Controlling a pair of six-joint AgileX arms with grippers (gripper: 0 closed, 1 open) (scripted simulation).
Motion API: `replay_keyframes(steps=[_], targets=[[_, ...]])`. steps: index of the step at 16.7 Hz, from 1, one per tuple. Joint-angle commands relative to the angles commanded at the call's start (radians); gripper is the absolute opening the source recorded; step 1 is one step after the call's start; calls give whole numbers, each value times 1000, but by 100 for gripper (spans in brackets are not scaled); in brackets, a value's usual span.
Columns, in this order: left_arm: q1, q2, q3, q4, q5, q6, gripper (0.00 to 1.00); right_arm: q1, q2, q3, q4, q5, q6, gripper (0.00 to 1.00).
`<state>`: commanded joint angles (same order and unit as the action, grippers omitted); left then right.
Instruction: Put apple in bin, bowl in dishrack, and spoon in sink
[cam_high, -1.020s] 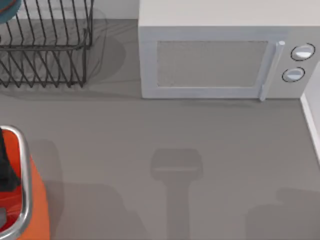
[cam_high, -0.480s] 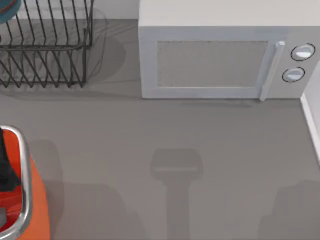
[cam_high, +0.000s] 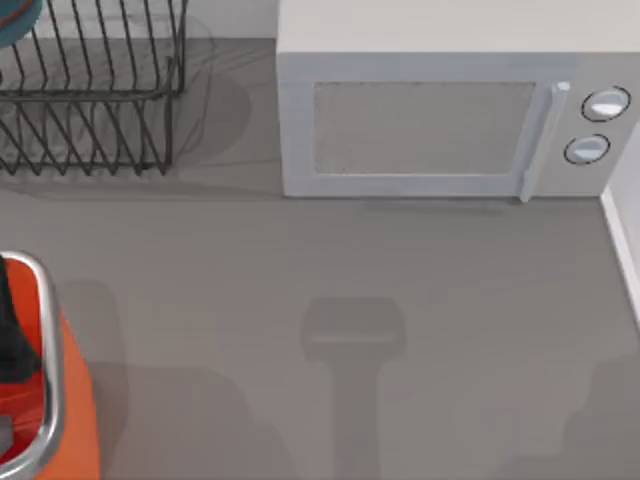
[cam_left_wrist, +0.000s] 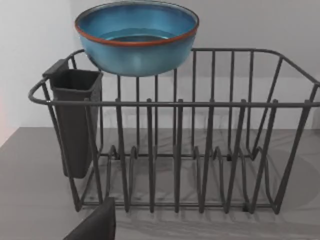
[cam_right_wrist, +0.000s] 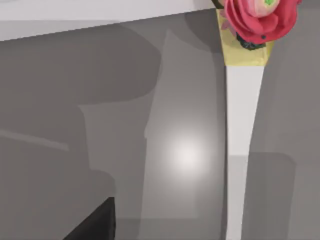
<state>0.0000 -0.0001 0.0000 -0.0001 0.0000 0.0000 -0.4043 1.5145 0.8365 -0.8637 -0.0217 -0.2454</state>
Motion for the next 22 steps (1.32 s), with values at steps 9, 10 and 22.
replay_keyframes(steps=[9, 10, 22], targets=[[0, 0, 0, 0, 0, 0, 100, 6, 142, -148, 289, 0, 8, 100], [0, 0, 0, 0, 0, 0, 100, 6, 142, -148, 289, 0, 8, 100], [0, 0, 0, 0, 0, 0, 100, 6, 142, -148, 289, 0, 8, 17]])
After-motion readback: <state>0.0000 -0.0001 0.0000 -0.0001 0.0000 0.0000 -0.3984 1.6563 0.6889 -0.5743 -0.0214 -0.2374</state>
